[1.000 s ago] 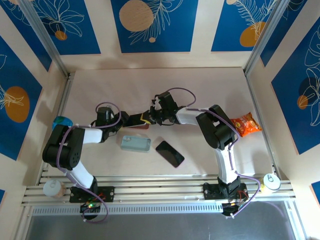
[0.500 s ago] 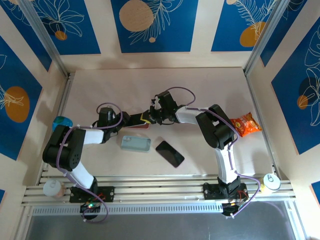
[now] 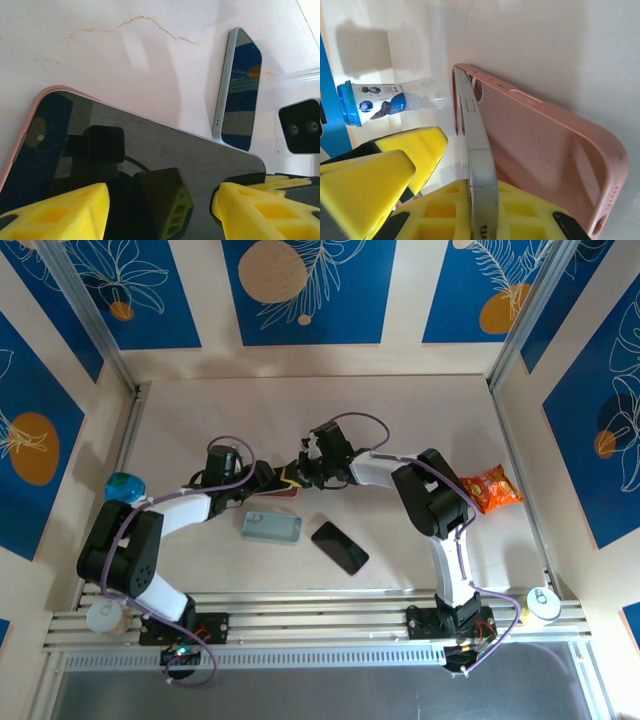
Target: Put the phone into the phone case
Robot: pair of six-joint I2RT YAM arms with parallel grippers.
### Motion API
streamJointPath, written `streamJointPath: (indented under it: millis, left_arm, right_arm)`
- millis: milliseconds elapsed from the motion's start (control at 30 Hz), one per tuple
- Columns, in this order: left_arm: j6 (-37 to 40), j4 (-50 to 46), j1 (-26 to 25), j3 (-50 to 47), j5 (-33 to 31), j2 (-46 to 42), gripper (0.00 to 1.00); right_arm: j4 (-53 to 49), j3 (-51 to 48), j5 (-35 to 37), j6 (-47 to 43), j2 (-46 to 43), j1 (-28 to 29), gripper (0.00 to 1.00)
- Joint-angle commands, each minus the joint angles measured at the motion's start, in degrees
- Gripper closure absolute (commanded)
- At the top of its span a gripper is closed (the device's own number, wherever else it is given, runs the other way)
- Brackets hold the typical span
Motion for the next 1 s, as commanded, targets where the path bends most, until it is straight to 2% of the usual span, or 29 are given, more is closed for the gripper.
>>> streamJointPath:
  millis: [0,167,333,567,967]
  left_arm:
    - [0.7,-1.9,0.1,0.5,1.4,-0.6,0.40]
    - [-0.6,0.4,0.4,-1.0,1.4,-1.3,0.40]
    - [-0.5,0.2,0.8,-1.1,1.7,-2.5,0.39]
    - [0.0,0.1,2.0,-1.4,2.3,-3.8,0.39]
    - [1.4,0.2,2.9,-0.5,3.2,-2.6,0.38]
  right_arm:
    - [-12.7,-0.3,4.6,-1.7,1.8,1.5,0.86]
    - [-16.3,1.7,5.5,-2.8,1.4,1.5,0.74]
    - [-18.9,3.3,6.3,-3.3,1.3,1.5,0.67]
    - [-23.6,6.4,7.6,-4.5,1.4,1.6,0.42]
    - [-29.6,11.0,9.0,-5.1,1.7,1.7,0.26]
